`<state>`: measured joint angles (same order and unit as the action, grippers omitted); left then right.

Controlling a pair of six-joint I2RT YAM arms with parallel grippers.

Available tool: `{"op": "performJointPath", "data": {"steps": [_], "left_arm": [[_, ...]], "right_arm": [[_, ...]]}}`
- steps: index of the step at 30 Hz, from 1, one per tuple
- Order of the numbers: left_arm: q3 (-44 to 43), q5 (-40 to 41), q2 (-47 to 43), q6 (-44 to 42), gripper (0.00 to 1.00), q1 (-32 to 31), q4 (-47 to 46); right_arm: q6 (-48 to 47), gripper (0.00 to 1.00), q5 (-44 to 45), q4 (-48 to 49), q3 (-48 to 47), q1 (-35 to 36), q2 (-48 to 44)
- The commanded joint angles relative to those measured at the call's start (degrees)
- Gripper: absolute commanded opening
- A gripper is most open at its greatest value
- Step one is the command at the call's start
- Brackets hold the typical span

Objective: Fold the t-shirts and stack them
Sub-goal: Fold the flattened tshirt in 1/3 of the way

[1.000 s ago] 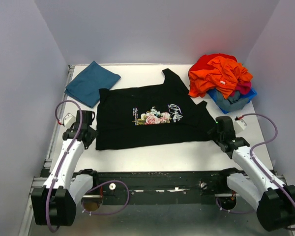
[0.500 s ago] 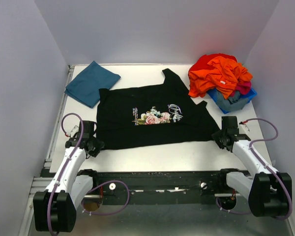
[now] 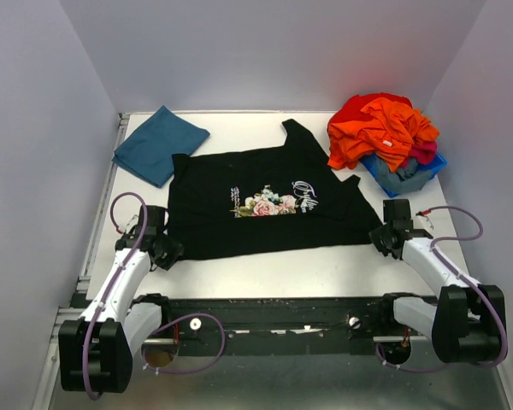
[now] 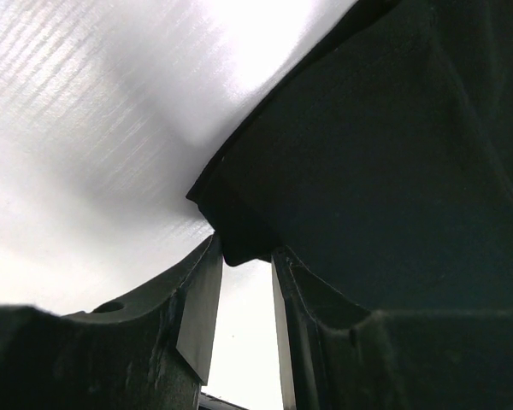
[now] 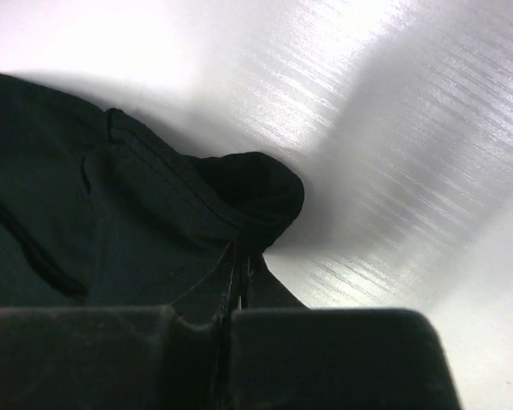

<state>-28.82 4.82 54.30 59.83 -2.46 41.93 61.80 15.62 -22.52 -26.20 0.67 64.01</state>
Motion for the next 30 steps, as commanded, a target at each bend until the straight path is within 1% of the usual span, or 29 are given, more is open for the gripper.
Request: {"op": "performJointPath", "data": {"steps": [1, 4, 7, 12, 16, 20, 23, 26, 28, 30], "left_arm": [[1.04, -2.71, -1.30, 1.16, 0.44, 0.09, -1.77], [1.31, -2.53, -2.45, 2.39, 0.45, 0.09, -1.77], [1.66, -2.53, -3.41, 4.06, 0.46, 0.09, -1.94], [3.24, -2.97, -3.24, 6.43, 0.51, 0.17, -2.99], [4.30, -4.38, -2.54, 7.66, 0.51, 0.17, -5.02], [3.16, -1.40, -2.27, 8.02, 0.50, 0.17, -2.65], [3.07, 2.55, -1.84, 8.80, 0.50, 0.09, -2.82], [3.24, 4.75, -0.95, 9.51, 0.49, 0.17, -5.80], [4.99, 5.29, -1.91, 9.25, 0.48, 0.17, -11.32], [7.19, 5.11, -3.41, 10.47, 0.48, 0.09, -14.93]], "right_arm": [[-0.98, 0.01, 2.75, 1.69, -1.40, -0.31, -2.73], [-2.99, 0.01, 3.02, 2.13, -0.96, -0.23, -7.57], [-5.37, 0.01, 2.32, 1.78, -1.40, -0.23, -10.21], [-7.48, 0.01, -0.23, 3.10, -1.05, -0.23, -9.70], [-8.28, 0.01, -3.92, 4.24, -0.70, -0.23, -8.20], [-8.28, 0.01, -5.07, 5.38, 0.00, -0.23, -7.76], [-8.01, 0.01, -5.86, 5.74, 0.35, -0.32, -7.93], [-7.92, 0.01, -6.04, 5.91, 0.88, -0.32, -8.37], [-8.19, 0.01, -6.04, 5.74, 1.06, -0.32, -8.81], [-8.54, 0.01, -6.04, 5.21, 1.15, -0.23, -9.51]]}}
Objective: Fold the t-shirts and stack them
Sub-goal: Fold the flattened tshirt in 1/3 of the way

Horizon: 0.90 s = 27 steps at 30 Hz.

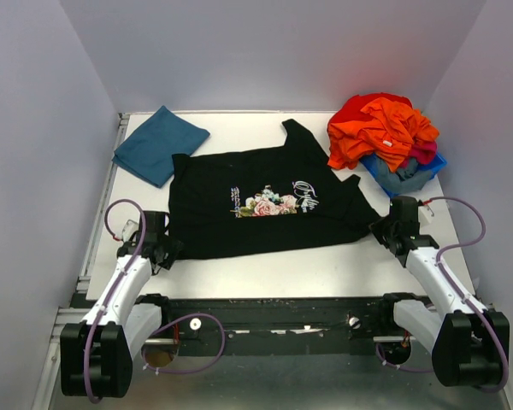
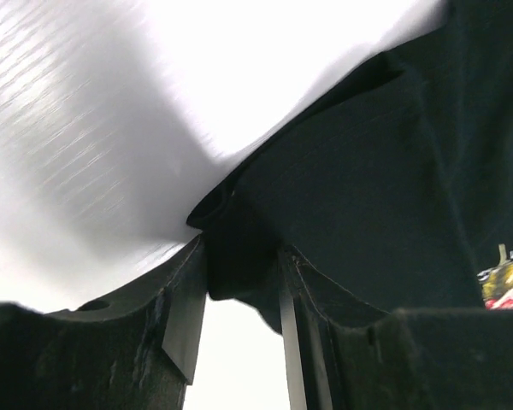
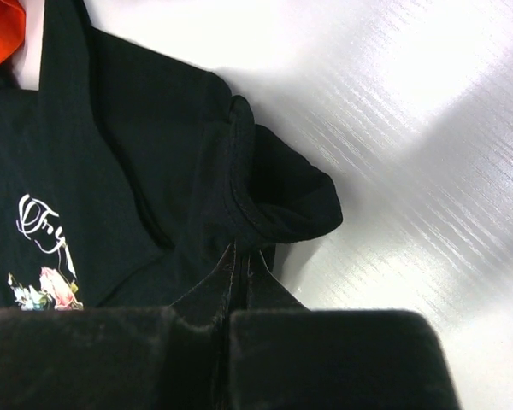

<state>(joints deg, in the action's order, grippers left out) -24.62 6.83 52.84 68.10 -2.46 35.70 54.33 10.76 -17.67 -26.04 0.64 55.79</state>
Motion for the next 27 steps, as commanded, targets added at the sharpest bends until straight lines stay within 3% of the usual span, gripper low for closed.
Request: {"op": "performJointPath", "data": {"steps": [1, 3, 5, 6, 14, 22, 24, 27], "left_arm": [[3.96, 2.67, -2.65, 2.57, 0.45, 0.09, -10.55], [5.37, 1.70, -3.62, 3.53, 0.30, 0.17, -12.59], [5.46, 1.87, -4.15, 3.45, 0.03, 0.09, -11.63], [5.03, 2.57, -4.41, 3.10, 0.00, 0.09, -10.49], [-1.12, 7.58, -6.87, 0.38, 0.00, 0.09, -5.12], [-17.46, 12.41, -4.41, -4.63, 0.00, 0.26, 2.86], [-19.67, 13.56, -4.76, -6.30, 0.00, 0.17, 5.25], [-18.98, 14.61, -6.95, -7.10, 0.00, 0.26, 7.62]], "right_arm": [[-0.98, 0.01, -1.01, 0.10, 1.08, -0.29, -1.73], [-1.06, 0.01, -0.40, -0.61, 1.26, -0.21, -2.88], [-0.97, 0.01, 0.39, -1.57, 1.34, -0.29, -4.19], [-1.06, 0.01, 0.83, -1.92, 1.35, -0.29, -4.72], [-1.33, 0.01, 0.14, -4.29, -2.68, -0.21, -2.10], [-5.71, 0.01, -17.70, -3.68, -26.93, 1.03, -0.24], [-7.12, 0.01, -16.84, -7.01, -29.67, 1.02, -1.55], [-7.48, 0.01, -12.89, -12.80, -26.53, 0.85, -4.89]]}}
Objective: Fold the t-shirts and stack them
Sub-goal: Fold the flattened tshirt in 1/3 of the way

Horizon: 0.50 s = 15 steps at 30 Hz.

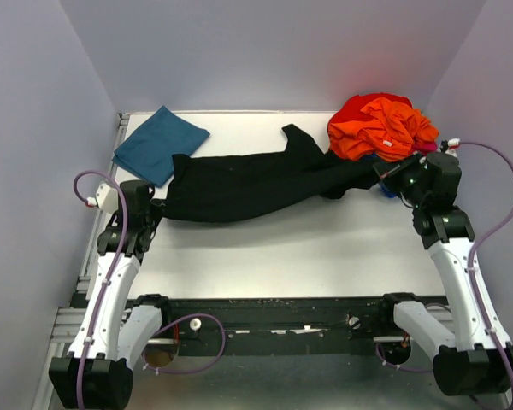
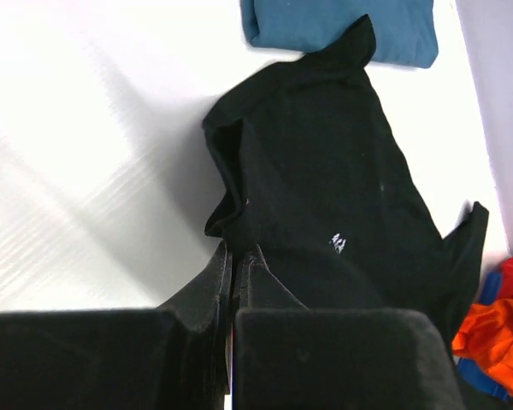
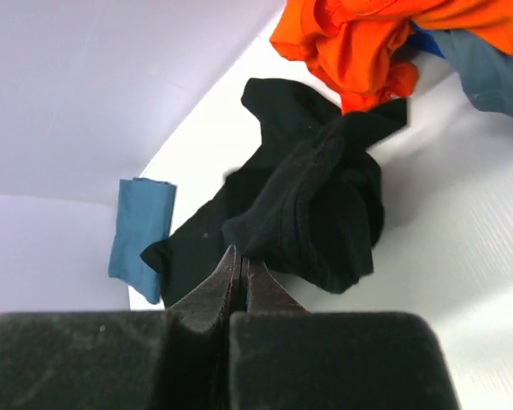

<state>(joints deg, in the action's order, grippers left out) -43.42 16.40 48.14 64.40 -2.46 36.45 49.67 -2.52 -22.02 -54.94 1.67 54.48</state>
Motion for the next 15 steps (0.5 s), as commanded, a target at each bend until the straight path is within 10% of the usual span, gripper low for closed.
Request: {"op": "performJointPath", "data": {"steps": [1, 15], "left_arm": [[0.61, 5.30, -3.22, -3.49, 0.00, 0.17, 7.32], [1.85, 5.48, -6.83, -4.99, 0.00, 0.26, 8.38]], "right_arm": [[-2.74, 0.01, 2.16, -10.65, 4.73, -0.09, -4.81], [1.48, 0.01, 9.03, -18.85, 25.58, -0.09, -17.93]]}}
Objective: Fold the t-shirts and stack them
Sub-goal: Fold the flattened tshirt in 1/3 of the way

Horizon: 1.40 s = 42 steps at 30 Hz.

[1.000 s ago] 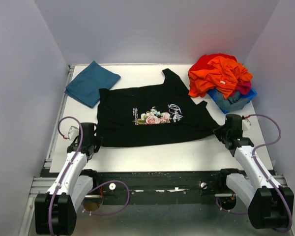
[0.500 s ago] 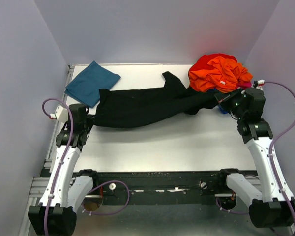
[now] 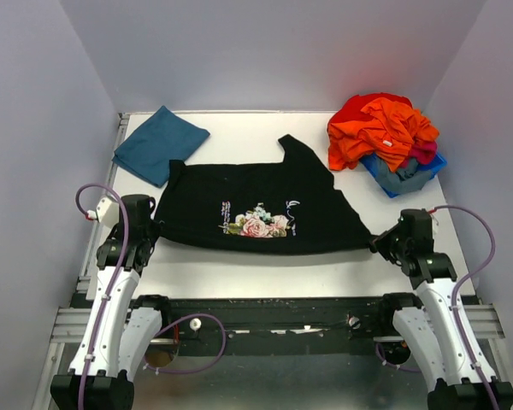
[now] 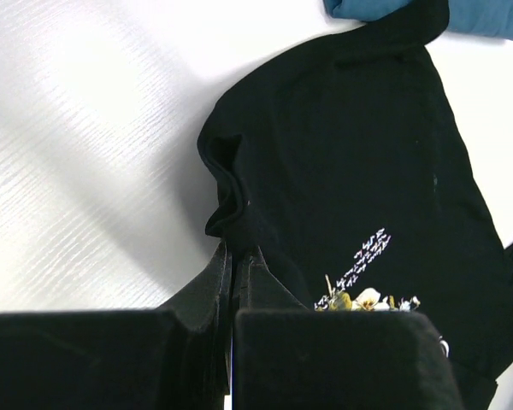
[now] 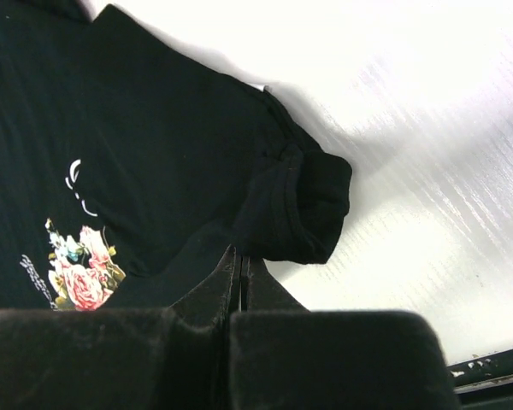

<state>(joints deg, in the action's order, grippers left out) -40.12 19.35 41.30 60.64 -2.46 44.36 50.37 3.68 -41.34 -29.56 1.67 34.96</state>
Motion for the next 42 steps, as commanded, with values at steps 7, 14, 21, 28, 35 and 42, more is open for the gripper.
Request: {"op": "performJointPath", "data": {"steps": [7, 14, 21, 28, 35, 42], "left_arm": [[-5.22, 5.51, 2.99, -1.84, 0.00, 0.26, -1.64], [-21.12, 8.42, 13.35, -4.47, 0.00, 0.52, -2.35], [-36.43, 10.26, 18.21, -6.32, 0.00, 1.32, 1.52], [-31.35, 11.32, 12.15, -7.73, 0.00, 1.75, 1.96], [-25.28, 10.44, 8.80, -7.82, 0.00, 1.93, 1.08], [-24.12, 9.47, 13.80, -5.71, 0.00, 1.93, -3.66]], "right_arm": [[-4.04, 0.01, 0.37, 8.02, -6.89, -0.09, 10.90], [-9.41, 0.01, -4.98, 7.95, -30.95, -0.18, 24.87], [-14.42, 0.01, -10.88, 1.98, -56.55, -0.09, 36.48], [-14.16, 0.01, -16.16, 3.72, -47.45, -0.09, 30.88], [-12.23, 0.01, -19.33, 6.45, -33.03, -0.18, 23.75], [-12.05, 0.01, -15.64, 8.29, -35.19, -0.88, 34.62]]}}
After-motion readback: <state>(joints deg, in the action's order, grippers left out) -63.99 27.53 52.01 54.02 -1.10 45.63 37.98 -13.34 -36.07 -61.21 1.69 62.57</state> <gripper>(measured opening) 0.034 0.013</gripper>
